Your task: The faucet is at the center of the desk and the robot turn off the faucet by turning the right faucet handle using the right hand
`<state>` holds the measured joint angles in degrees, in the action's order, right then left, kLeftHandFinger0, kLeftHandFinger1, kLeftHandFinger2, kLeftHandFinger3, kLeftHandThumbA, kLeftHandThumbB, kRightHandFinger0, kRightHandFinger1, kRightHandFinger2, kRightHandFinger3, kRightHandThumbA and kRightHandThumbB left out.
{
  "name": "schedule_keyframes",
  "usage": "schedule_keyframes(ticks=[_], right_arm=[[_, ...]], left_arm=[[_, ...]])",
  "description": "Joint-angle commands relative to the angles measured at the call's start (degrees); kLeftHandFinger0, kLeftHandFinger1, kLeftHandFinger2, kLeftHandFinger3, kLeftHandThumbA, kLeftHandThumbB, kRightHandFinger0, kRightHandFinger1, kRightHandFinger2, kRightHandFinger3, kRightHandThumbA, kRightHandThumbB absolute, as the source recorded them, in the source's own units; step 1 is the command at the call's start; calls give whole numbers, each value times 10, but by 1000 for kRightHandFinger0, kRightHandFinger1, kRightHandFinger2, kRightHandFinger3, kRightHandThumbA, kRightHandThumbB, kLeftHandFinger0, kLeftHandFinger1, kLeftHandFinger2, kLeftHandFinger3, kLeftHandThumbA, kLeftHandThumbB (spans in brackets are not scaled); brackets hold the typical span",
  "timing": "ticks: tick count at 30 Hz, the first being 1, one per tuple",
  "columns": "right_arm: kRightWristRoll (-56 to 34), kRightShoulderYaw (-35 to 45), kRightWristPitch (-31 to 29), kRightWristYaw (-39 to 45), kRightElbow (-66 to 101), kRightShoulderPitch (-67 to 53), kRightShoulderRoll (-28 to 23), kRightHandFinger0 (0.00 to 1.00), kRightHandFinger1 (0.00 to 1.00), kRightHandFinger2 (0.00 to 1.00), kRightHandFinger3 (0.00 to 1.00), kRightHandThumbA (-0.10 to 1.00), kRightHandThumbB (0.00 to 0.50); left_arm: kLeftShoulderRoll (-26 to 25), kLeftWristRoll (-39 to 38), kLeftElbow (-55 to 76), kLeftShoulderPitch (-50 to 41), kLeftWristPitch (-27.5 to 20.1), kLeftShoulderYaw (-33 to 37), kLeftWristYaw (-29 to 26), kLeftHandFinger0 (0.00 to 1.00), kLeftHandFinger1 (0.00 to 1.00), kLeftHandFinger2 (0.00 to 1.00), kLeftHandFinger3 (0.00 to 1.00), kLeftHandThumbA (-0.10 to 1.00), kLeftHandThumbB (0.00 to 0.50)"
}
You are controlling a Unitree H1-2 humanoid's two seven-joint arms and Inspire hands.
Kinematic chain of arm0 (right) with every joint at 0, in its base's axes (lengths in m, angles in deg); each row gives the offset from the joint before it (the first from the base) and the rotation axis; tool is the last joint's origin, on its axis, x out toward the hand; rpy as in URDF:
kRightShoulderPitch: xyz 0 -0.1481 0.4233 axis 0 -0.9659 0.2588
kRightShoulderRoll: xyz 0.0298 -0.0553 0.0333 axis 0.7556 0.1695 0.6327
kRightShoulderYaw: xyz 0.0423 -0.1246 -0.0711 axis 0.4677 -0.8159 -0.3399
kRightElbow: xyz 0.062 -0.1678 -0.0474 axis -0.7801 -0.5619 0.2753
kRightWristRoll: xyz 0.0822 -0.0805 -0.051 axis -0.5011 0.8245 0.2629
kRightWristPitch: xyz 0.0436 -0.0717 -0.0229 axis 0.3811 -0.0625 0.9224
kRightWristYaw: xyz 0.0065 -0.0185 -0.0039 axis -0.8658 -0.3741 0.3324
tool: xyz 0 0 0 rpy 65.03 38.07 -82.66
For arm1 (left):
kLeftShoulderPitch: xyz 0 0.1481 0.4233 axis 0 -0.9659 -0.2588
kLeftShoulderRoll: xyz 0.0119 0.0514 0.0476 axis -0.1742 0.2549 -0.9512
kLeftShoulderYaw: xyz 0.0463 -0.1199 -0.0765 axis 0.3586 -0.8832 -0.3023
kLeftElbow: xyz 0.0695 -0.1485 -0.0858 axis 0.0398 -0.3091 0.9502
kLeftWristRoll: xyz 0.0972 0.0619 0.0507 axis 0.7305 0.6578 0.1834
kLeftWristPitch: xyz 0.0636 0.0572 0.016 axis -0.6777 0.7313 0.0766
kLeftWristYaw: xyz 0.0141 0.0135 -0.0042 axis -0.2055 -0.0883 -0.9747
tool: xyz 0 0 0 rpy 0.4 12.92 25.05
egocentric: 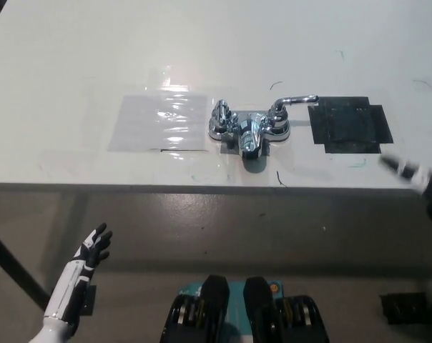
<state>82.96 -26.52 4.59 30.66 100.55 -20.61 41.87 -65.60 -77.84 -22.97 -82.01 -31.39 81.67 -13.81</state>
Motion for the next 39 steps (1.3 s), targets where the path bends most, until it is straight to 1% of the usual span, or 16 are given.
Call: schedule_keyframes(ticks=[1,3,6,11,13,16,18,20,22,24,26,28,30,35,38,39], right_arm=[[-68,7,107,49,-52,139,-45,1000,1000,1000,1000,1000,322],[-69,-2,106,67,-113,195,-51,1000,1000,1000,1000,1000,283],[-69,-19,131,97,-182,258,-55,1000,1000,1000,1000,1000,272],[-83,-35,154,148,-334,355,-39,1000,1000,1000,1000,1000,294],[-76,-39,147,150,-385,379,-29,1000,1000,1000,1000,1000,343],[-67,-58,160,196,-482,425,-26,1000,1000,1000,1000,1000,317],[-61,-65,147,218,-553,451,-22,1000,1000,1000,1000,1000,295],[-60,-66,138,229,-603,469,-19,1000,1000,1000,1000,1000,292],[-55,-67,134,237,-660,488,-12,1000,1000,1000,1000,1000,305],[-43,-72,116,242,-704,502,-4,1000,1000,1000,1000,1000,348],[-30,-80,112,242,-733,509,1,1000,1000,1000,1000,1000,367],[-20,-85,105,243,-763,516,3,1000,1000,1000,1000,1000,389],[-20,-83,100,240,-787,519,6,1000,1000,1000,1000,1000,383],[-7,-84,100,223,-847,528,17,1000,1000,1000,1000,1000,428],[1,-86,89,222,-874,530,16,1000,1000,1000,1000,1000,422],[2,-84,86,221,-884,530,18,1000,1000,1000,1000,1000,405]], left_arm=[[-7,3,25,17,-48,6,11,1000,1000,1000,1000,1000,450],[-7,4,23,18,-48,6,11,1000,1000,1000,1000,1000,457],[-7,-2,22,18,-47,6,15,1000,1000,1000,1000,1000,450],[-8,0,22,17,-45,6,18,1000,1000,1000,1000,1000,452],[-8,6,26,16,-39,7,16,1000,1000,1000,1000,1000,463],[-10,8,22,20,-42,7,17,1000,1000,1000,1000,1000,457],[-11,10,22,19,-39,8,18,1000,1000,1000,1000,1000,452],[-11,10,21,24,-37,8,19,1000,1000,1000,1000,1000,452],[-11,9,20,29,-39,9,22,1000,1000,1000,1000,1000,444],[-11,7,18,29,-40,6,21,1000,1000,1000,1000,1000,451],[-11,8,16,27,-42,5,21,1000,1000,1000,1000,1000,456],[-12,9,13,28,-48,6,24,1000,1000,1000,1000,1000,441],[-10,10,11,28,-50,8,25,1000,1000,1000,1000,1000,432],[-10,14,13,25,-51,9,24,1000,1000,1000,1000,1000,440],[-8,12,12,26,-49,10,25,1000,1000,1000,1000,1000,437],[-9,12,13,25,-49,10,25,1000,1000,1000,1000,1000,435]])
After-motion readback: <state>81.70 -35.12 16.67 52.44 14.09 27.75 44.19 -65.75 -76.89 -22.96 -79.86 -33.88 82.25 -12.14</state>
